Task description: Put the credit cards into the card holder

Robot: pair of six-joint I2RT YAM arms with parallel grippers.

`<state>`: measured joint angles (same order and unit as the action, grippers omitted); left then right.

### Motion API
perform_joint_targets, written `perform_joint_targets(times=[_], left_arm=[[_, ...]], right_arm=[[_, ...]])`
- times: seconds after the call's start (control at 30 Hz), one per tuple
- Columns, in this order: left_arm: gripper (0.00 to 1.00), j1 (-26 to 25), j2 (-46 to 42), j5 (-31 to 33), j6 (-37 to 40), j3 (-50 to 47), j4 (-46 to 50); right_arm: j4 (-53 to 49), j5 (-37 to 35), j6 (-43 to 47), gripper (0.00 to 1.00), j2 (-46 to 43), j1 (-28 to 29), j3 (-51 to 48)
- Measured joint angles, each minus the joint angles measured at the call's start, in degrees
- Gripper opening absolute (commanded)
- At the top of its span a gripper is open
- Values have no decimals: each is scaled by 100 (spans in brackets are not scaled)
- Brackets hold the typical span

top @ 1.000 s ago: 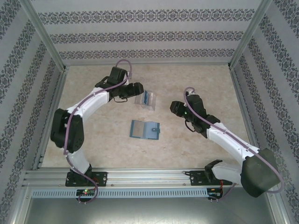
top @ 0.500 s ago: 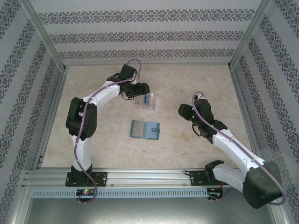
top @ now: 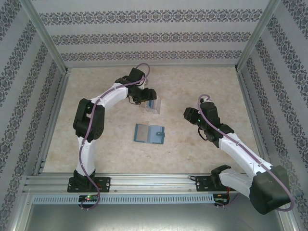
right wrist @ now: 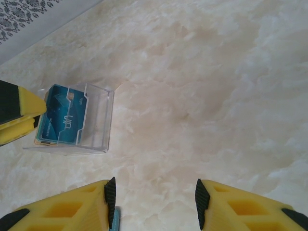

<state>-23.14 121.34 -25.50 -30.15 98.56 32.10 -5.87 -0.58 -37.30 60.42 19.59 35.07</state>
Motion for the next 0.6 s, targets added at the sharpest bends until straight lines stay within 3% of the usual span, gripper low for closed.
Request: perform_joint_targets(times=[0.17, 0.47, 0.6], left_arm=[[41, -7, 46, -90, 35, 15, 57], [34, -7, 44, -144, 37, 26, 52], [21, -7, 44, -146, 13, 26, 50]], right_arm=[[0, 4, 0, 49, 7, 0, 0], [2, 63, -22, 49, 57, 0, 0], [2, 149, -22, 49, 136, 0, 0]])
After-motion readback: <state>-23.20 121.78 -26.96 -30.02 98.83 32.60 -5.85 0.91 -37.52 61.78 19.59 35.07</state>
